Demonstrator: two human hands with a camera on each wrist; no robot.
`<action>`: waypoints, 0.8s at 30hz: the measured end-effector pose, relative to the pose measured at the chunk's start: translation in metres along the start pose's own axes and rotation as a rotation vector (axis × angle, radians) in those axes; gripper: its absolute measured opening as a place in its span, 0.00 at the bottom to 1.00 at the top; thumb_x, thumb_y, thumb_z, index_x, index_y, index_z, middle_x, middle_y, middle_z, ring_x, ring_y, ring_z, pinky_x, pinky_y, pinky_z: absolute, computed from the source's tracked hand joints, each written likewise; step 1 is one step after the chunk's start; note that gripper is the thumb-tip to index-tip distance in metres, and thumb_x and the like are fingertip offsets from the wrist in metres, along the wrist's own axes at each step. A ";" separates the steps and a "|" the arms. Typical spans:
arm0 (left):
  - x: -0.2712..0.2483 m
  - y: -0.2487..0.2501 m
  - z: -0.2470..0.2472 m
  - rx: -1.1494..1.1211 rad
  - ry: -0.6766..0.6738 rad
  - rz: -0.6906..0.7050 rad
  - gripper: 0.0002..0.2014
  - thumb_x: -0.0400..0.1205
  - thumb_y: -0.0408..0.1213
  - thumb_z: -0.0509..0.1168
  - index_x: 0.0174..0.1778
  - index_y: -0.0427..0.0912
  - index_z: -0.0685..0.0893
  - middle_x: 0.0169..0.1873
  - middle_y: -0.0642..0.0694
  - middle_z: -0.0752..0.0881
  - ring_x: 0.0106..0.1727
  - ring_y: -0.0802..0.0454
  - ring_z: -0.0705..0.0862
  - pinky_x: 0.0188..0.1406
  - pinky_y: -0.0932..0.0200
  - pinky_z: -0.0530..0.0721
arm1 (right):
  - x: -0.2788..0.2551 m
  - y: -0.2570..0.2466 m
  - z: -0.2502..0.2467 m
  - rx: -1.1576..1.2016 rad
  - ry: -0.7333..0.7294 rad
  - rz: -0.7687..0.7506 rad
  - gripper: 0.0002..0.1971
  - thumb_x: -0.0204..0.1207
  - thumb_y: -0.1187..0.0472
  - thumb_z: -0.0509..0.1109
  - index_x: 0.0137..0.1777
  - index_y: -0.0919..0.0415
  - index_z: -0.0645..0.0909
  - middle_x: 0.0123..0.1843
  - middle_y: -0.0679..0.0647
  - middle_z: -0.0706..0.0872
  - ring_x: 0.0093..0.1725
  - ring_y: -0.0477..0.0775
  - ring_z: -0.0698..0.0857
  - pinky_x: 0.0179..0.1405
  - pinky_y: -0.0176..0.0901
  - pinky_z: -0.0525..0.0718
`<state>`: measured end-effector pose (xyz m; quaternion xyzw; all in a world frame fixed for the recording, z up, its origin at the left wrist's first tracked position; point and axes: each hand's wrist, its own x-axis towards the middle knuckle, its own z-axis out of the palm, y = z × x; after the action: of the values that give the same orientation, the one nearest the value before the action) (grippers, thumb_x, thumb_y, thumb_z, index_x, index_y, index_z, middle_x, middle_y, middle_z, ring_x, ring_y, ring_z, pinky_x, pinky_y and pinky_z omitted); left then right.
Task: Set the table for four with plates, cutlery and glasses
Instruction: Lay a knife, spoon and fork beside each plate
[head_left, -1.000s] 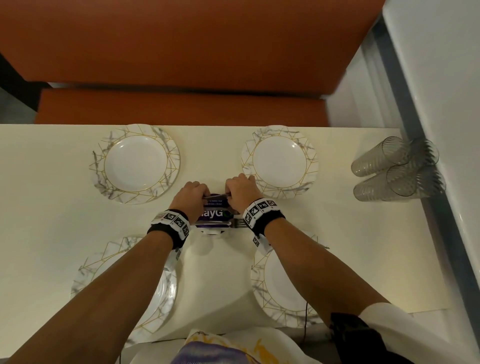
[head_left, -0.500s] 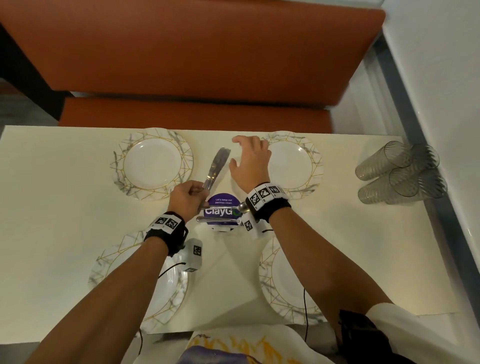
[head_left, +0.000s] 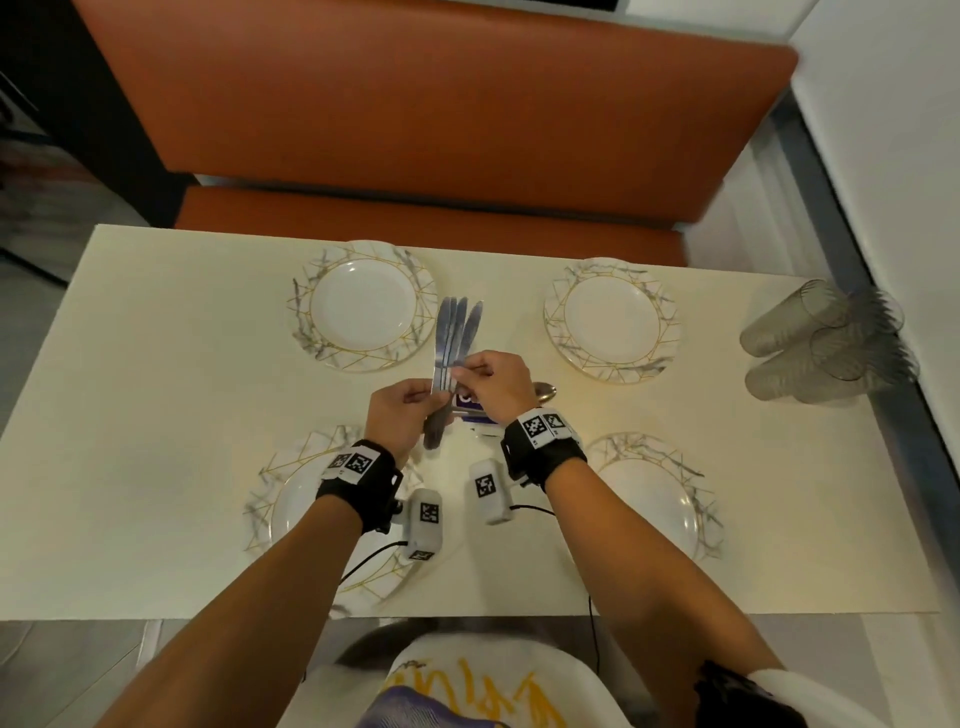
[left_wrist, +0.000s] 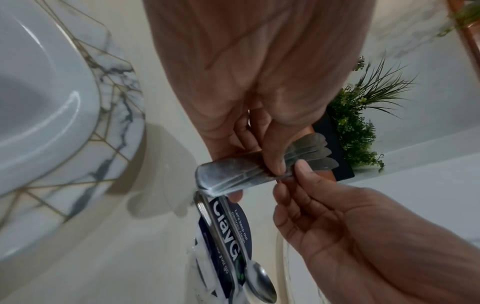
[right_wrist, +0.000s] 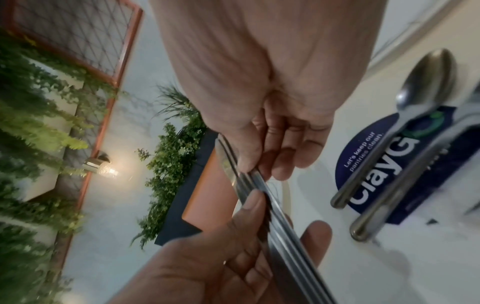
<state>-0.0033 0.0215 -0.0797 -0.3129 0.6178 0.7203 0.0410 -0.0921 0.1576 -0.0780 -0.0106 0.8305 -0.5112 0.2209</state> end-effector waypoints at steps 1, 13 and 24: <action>-0.003 -0.003 -0.005 0.009 0.017 0.000 0.04 0.81 0.26 0.75 0.51 0.31 0.91 0.40 0.27 0.91 0.42 0.33 0.90 0.52 0.36 0.90 | -0.005 0.002 0.002 0.021 0.010 0.011 0.05 0.75 0.52 0.79 0.44 0.52 0.90 0.36 0.50 0.93 0.38 0.50 0.93 0.45 0.52 0.93; -0.017 -0.034 -0.053 0.045 0.148 -0.066 0.05 0.80 0.27 0.76 0.51 0.36 0.92 0.43 0.33 0.93 0.45 0.31 0.93 0.50 0.42 0.94 | -0.072 0.067 0.016 -0.211 -0.062 0.170 0.09 0.78 0.58 0.78 0.42 0.63 0.90 0.34 0.53 0.89 0.30 0.45 0.83 0.41 0.34 0.81; -0.059 -0.078 -0.082 0.054 0.104 -0.097 0.08 0.79 0.31 0.78 0.53 0.37 0.92 0.43 0.36 0.94 0.42 0.36 0.94 0.54 0.40 0.93 | -0.135 0.105 0.053 -0.387 0.012 0.198 0.10 0.72 0.59 0.83 0.42 0.57 0.83 0.40 0.49 0.85 0.40 0.48 0.83 0.49 0.42 0.85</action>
<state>0.1112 -0.0162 -0.1208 -0.3784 0.6223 0.6833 0.0522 0.0718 0.1960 -0.1397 0.0318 0.9115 -0.3180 0.2589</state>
